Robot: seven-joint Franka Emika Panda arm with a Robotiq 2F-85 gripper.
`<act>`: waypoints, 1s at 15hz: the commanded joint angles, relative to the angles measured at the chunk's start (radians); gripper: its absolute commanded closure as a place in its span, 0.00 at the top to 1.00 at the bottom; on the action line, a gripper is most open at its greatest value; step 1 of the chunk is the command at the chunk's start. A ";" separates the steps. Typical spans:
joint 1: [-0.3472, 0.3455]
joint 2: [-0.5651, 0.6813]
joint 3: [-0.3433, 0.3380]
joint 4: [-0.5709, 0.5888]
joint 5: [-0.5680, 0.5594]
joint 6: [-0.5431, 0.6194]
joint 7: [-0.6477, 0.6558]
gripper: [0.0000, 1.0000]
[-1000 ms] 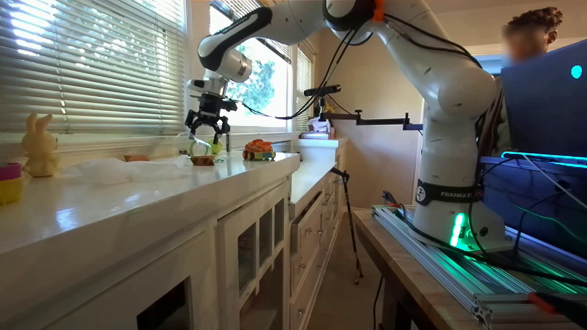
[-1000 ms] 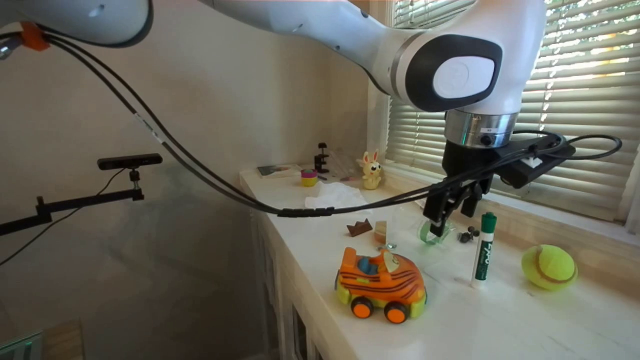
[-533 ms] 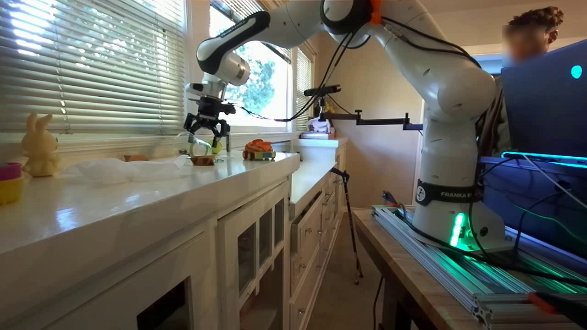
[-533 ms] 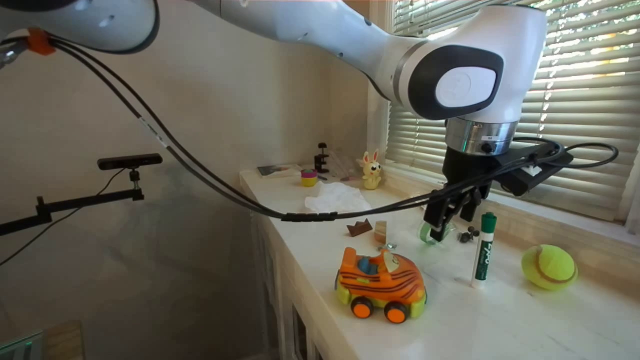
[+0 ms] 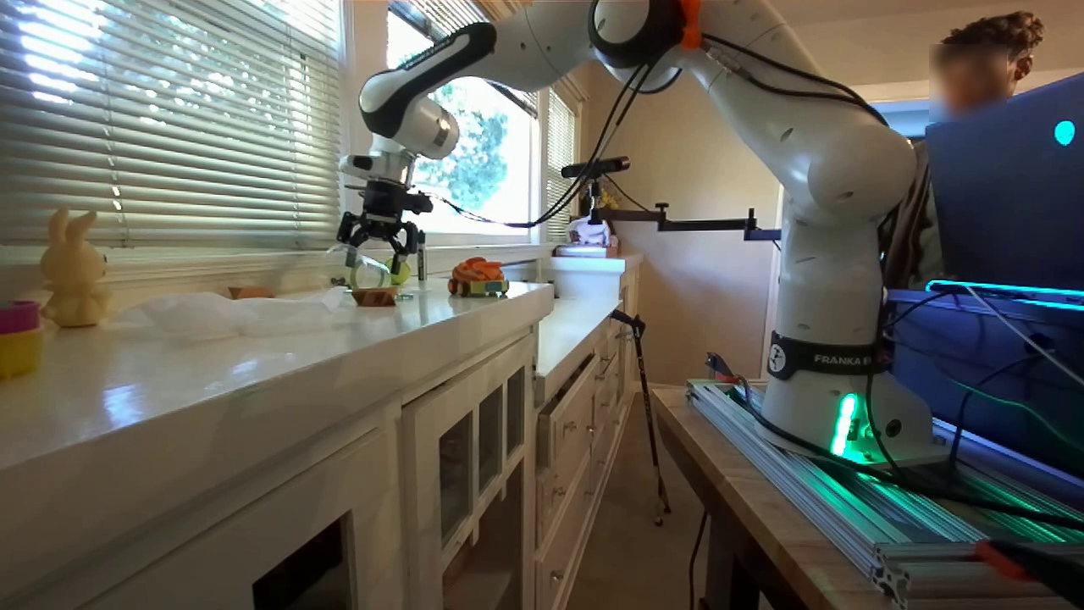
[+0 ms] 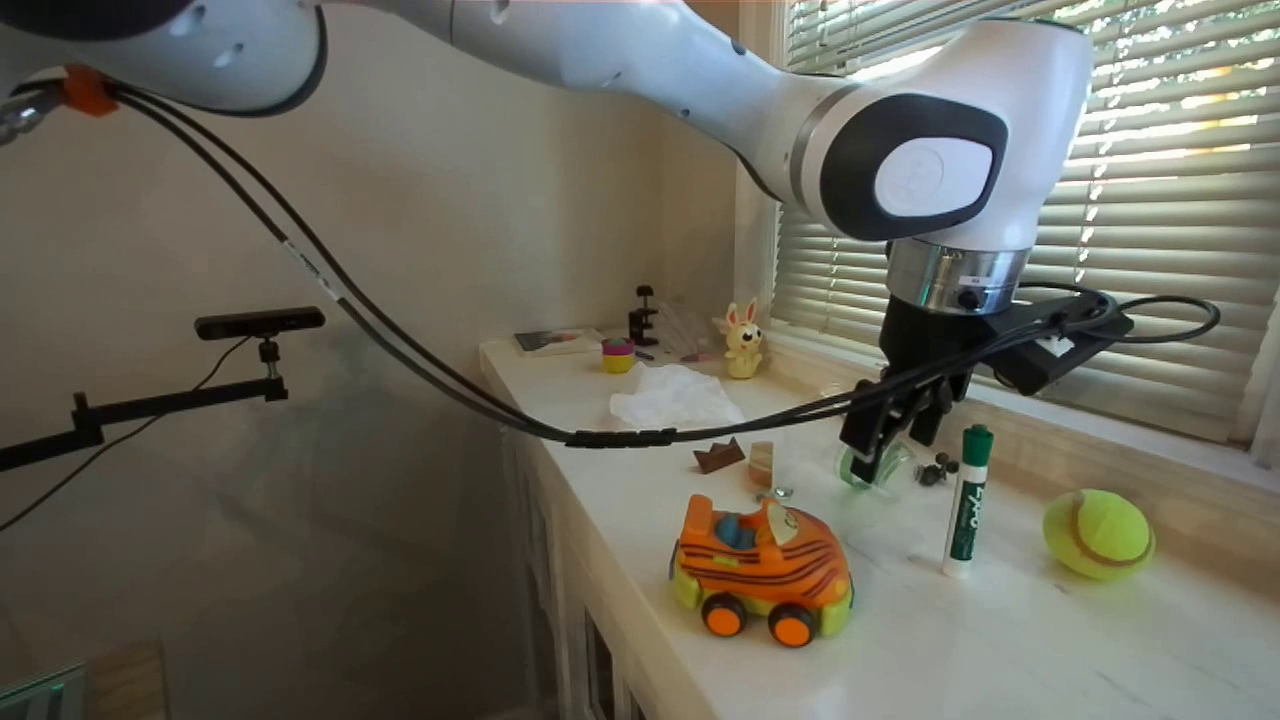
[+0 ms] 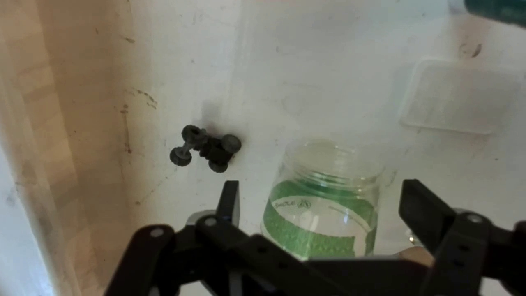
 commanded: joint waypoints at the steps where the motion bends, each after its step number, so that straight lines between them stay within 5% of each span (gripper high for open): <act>1: -0.008 0.018 0.009 0.048 -0.008 -0.045 -0.005 0.74; 3: -0.007 0.018 0.008 0.052 -0.011 -0.052 -0.005 0.69; 10: -0.005 0.017 0.003 0.064 -0.019 -0.072 -0.004 0.23; 15: 0.012 0.000 -0.002 0.068 -0.047 -0.082 0.003 0.16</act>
